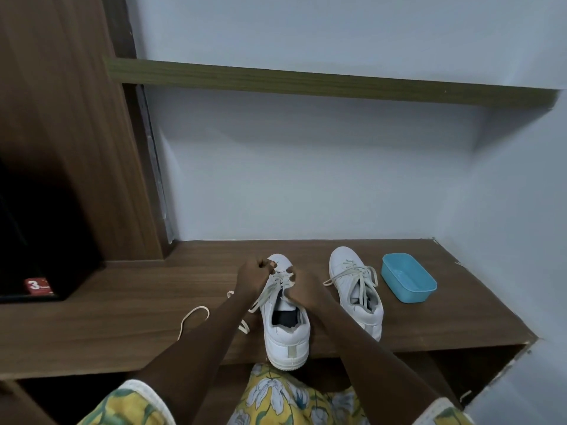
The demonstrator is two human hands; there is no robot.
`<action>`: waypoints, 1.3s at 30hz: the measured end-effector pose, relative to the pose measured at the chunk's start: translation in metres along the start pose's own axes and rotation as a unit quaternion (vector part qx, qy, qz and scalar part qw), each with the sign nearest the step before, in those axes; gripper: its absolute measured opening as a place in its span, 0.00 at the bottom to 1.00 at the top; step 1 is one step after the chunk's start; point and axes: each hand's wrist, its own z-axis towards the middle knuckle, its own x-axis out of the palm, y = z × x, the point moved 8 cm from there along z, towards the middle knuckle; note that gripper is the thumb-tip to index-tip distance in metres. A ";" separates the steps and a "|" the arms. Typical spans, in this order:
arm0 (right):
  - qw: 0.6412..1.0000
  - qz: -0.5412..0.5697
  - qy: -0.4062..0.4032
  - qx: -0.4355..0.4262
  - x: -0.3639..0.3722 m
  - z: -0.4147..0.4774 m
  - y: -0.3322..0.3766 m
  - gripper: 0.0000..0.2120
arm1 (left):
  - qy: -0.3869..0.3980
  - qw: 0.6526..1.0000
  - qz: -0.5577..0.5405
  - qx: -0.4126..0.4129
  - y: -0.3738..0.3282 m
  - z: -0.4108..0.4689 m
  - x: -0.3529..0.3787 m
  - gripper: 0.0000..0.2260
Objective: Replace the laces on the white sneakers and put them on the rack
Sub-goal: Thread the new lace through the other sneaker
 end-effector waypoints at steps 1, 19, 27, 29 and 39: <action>0.999 -0.036 0.014 -0.002 0.005 -0.003 -0.002 0.25 | -0.003 1.000 0.014 0.001 0.001 0.000 -0.001 0.09; 0.982 0.103 -0.093 0.129 0.003 -0.003 -0.043 0.14 | 0.057 0.975 0.213 -0.005 0.010 -0.007 0.033 0.10; 0.980 0.083 -0.073 0.164 0.013 0.011 -0.058 0.06 | 0.046 0.962 0.271 -0.008 0.003 -0.014 0.041 0.17; 0.982 0.070 -0.073 0.161 0.015 0.014 -0.059 0.05 | 0.041 0.959 0.281 -0.013 0.003 -0.015 0.042 0.13; 0.984 0.080 -0.085 0.134 0.014 0.013 -0.061 0.09 | 0.010 0.959 0.279 -0.039 0.009 -0.018 0.046 0.06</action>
